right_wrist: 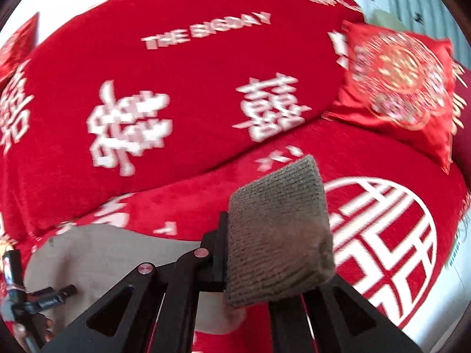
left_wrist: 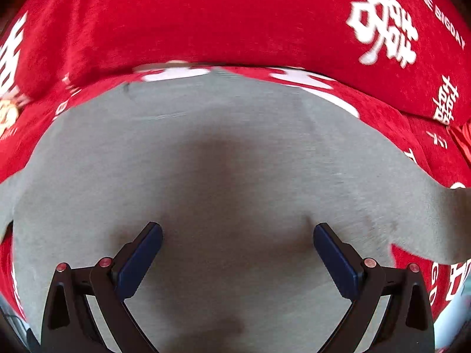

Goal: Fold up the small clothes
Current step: 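Carry the held sleeve across the sweater body toward the left tool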

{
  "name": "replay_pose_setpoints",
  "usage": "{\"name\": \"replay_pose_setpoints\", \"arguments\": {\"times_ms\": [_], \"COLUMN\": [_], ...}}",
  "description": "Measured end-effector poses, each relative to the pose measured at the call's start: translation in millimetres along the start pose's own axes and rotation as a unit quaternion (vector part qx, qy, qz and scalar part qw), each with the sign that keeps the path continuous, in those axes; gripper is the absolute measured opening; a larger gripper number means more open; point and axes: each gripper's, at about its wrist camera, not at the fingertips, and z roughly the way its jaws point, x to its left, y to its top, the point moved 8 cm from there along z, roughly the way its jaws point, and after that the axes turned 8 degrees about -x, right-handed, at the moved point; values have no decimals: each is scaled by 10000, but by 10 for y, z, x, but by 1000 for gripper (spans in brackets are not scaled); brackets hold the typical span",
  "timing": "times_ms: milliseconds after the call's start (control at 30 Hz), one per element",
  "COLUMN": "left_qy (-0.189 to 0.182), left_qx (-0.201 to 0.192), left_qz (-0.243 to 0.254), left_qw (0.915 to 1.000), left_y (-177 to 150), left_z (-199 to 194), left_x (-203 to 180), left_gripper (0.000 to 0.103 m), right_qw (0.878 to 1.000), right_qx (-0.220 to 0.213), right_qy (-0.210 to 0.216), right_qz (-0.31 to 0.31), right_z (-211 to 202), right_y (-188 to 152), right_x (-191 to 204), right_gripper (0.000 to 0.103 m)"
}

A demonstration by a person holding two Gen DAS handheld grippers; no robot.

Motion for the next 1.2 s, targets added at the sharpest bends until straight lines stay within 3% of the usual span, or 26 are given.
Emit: {"name": "replay_pose_setpoints", "arguments": {"times_ms": [200,467,633,833,1200], "left_qy": [81,314,219,208,25], "left_qx": [-35,-187,-192,-237,-332], "left_qz": [-65,-31,-424,-727,-1299], "left_qw": [9999,9993,9987,9969,9910], "left_y": [-39,-51,-118,-158,-238], "left_z": [-104,-313,-340,-382,-408], "left_x": [466,1167,1629,2036,2464], "left_gripper": [103,103,103,103,103], "right_qw": [9980,9899,9831,9754,9646], "right_qx": [-46,302,396,519,1049], "right_qy": [320,921,1089,1160,1253], "right_qz": [-545,-1035,-1416,-1801,-2070], "right_z": [-77,-10,16,97,446], "right_y": [-20,-373,-597,-970,-1572], "right_x": [1064,2513,3258,3952,4675], "right_gripper": [5,5,5,5,5]}}
